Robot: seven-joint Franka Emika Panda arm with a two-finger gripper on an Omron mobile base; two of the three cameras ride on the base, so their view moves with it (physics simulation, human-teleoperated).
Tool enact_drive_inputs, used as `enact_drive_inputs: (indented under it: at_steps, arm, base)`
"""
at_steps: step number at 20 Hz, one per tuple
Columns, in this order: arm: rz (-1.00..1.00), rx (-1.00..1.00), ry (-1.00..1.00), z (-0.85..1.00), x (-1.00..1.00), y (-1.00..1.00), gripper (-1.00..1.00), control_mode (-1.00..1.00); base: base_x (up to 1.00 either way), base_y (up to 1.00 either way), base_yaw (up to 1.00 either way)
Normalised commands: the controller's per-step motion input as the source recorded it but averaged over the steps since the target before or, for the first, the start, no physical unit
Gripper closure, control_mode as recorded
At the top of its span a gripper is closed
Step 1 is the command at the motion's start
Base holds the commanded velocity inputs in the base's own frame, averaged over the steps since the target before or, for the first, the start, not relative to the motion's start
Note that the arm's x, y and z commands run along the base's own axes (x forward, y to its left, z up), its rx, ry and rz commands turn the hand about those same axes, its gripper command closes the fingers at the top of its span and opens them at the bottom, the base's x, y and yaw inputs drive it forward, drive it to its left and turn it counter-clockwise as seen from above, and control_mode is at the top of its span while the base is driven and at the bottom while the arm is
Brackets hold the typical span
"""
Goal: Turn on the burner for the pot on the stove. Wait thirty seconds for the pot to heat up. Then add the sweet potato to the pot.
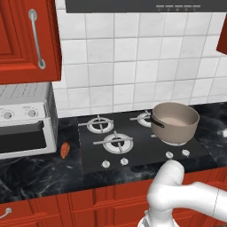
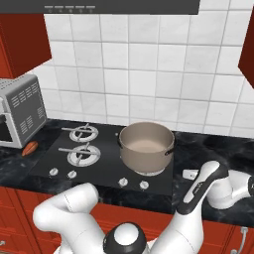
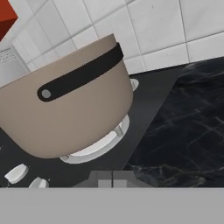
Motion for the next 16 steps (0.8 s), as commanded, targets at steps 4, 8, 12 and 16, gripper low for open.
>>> enact_drive_inputs:
  at_steps: [4,8,12,16]
  arm:
    - [0.0,0.0,0.0,0.0,0.0,0.0,1.0,-1.0]
    - [0.0,0.0,0.0,0.0,0.0,0.0,1.0,-1.0]
    - [0.0,0.0,0.0,0.0,0.0,0.0,1.0,-1.0]
    - [0.0,0.0,0.0,0.0,0.0,0.0,1.0,-1.0]
  base:
    - [0.0,0.0,0.0]
    - [0.0,0.0,0.0]
    - [0.0,0.0,0.0]
    - [0.0,0.0,0.0]
